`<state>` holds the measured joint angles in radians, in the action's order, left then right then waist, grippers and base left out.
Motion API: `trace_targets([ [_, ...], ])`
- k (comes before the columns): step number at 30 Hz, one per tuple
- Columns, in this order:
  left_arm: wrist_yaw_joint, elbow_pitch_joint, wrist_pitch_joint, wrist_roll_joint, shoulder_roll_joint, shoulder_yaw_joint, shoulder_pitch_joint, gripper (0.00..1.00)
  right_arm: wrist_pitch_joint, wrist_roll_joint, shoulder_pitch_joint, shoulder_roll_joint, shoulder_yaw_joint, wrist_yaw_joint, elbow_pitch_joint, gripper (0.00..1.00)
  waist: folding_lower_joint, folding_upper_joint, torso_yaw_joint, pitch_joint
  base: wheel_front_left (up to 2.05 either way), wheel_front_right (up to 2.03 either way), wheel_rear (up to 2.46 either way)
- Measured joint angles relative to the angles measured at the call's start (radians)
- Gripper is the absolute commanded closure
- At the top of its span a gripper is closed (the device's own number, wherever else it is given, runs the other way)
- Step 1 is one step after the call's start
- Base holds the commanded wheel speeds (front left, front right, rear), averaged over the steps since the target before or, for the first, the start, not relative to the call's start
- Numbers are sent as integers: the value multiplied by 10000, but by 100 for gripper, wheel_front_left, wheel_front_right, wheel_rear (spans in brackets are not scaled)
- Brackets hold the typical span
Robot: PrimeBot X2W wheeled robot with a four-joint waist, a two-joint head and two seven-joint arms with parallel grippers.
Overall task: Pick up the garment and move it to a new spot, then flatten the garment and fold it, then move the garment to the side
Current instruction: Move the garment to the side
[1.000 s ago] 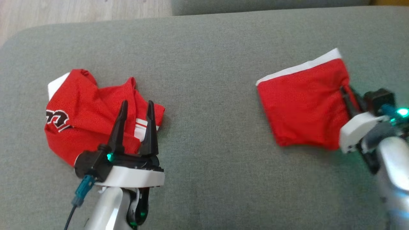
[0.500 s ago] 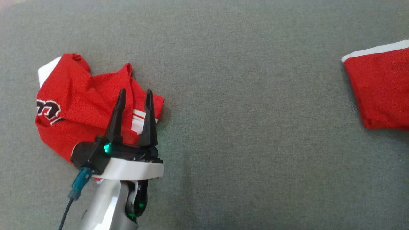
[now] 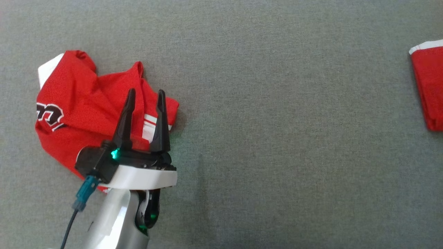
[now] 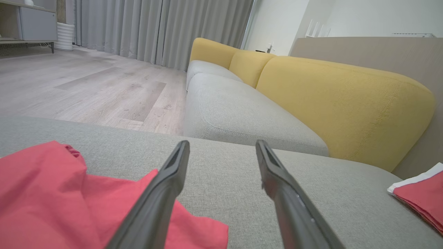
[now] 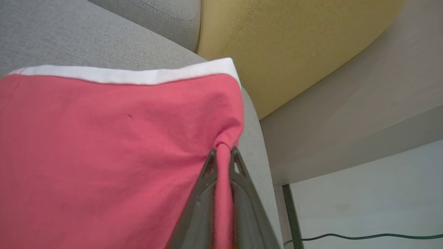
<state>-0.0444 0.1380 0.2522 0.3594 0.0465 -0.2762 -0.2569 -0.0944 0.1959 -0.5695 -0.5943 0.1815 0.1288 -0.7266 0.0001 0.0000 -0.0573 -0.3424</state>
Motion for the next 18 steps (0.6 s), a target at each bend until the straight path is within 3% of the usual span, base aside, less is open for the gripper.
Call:
trace_targets([
  [1,0,4,0,0,0,-2,-4,0,-36,8,1,100,128,0,25,100,0,0,8,5,0,0,0],
  [2,-2,6,0,-2,-2,-2,-7,0,-38,23,9,180,213,0,71,76,0,0,15,18,0,0,0],
  [3,-2,15,0,-2,-2,-2,-8,0,-27,71,28,270,305,0,176,0,0,0,22,36,0,0,0],
  [13,15,174,0,-234,-4,132,29,0,-8,247,523,1248,754,0,1530,0,-2,0,160,700,0,0,0],
  [18,94,196,0,-226,-4,236,347,0,221,-328,994,1987,533,0,2506,0,-2,0,265,1335,0,0,0],
])
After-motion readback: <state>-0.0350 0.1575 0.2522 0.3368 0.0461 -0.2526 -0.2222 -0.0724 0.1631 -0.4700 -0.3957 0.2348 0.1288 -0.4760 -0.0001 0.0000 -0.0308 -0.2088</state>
